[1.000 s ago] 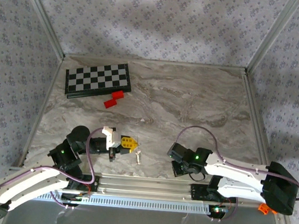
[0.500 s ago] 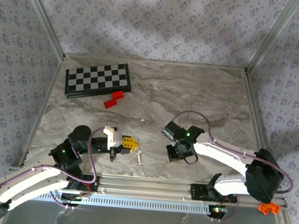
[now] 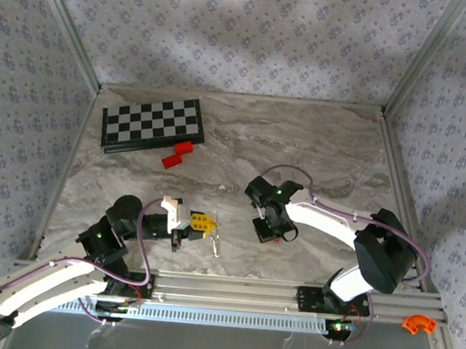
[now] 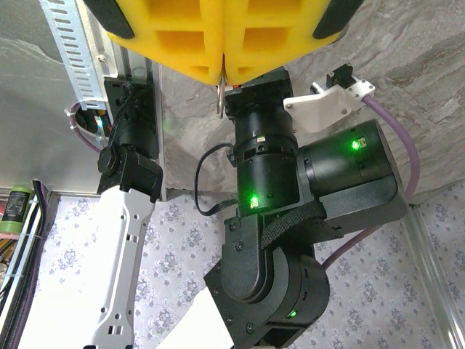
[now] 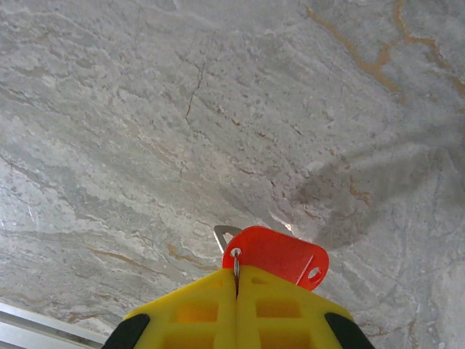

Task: Put the keys on the keyring

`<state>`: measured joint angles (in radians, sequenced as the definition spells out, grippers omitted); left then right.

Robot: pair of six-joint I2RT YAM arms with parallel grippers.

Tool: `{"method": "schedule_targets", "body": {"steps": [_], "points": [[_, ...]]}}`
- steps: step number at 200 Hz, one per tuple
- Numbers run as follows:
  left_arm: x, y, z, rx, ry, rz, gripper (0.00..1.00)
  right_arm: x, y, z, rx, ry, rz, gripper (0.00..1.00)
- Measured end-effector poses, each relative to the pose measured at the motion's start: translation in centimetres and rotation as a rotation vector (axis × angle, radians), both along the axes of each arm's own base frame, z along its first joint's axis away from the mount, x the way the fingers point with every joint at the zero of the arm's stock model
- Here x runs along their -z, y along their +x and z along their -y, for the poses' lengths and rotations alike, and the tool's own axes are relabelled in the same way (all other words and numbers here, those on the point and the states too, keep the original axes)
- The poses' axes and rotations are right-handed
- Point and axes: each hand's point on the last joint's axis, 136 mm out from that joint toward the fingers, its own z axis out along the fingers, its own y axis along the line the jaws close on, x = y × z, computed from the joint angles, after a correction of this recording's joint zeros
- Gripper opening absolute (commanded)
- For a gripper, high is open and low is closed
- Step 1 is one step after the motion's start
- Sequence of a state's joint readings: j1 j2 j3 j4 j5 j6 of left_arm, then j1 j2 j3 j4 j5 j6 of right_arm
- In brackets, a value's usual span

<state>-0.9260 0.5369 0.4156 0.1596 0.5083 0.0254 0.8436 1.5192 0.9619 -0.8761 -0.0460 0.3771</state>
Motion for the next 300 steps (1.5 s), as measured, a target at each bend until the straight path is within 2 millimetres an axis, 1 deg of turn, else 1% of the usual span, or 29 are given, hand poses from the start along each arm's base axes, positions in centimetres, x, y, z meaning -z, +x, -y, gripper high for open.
{"method": "schedule_targets", "body": {"steps": [41, 68, 120, 160, 201, 217, 238, 252, 280, 300], "points": [[0.0, 0.0, 0.0, 0.0, 0.001, -0.001, 0.0, 0.5, -0.3, -0.1, -0.014, -0.006, -0.025, 0.0], [0.0, 0.0, 0.0, 0.0, 0.002, -0.001, 0.0, 1.3, -1.0, 0.3, -0.018, -0.034, -0.072, 0.0], [0.1, 0.0, 0.0, 0.0, 0.002, -0.001, 0.0, 1.7, -2.2, 1.0, -0.022, -0.065, -0.129, 0.0], [0.1, 0.0, 0.0, 0.0, 0.003, -0.002, 0.0, 3.1, -3.3, 1.6, -0.02, -0.101, -0.191, 0.0], [0.1, 0.0, 0.0, 0.0, 0.003, -0.001, 0.0, 3.2, -3.7, 1.5, -0.022, -0.099, -0.213, 0.0], [0.1, 0.0, 0.0, 0.0, 0.004, 0.001, 0.0, 3.2, -3.7, 1.5, -0.022, -0.099, -0.213, 0.07], [0.1, 0.0, 0.0, 0.0, 0.004, 0.001, 0.0, 3.2, -3.7, 1.4, -0.017, -0.095, -0.204, 0.2], [0.1, 0.0, 0.0, 0.0, 0.004, 0.001, 0.0, 3.0, -3.6, 1.2, -0.013, -0.085, -0.186, 0.27], [0.1, 0.0, 0.0, 0.0, 0.003, 0.002, 0.0, 2.1, -3.4, 0.9, 0.005, -0.048, -0.131, 0.35], [0.1, 0.0, 0.0, 0.0, 0.003, 0.002, 0.0, 1.0, -3.1, 0.7, 0.029, -0.008, -0.071, 0.37]]}}
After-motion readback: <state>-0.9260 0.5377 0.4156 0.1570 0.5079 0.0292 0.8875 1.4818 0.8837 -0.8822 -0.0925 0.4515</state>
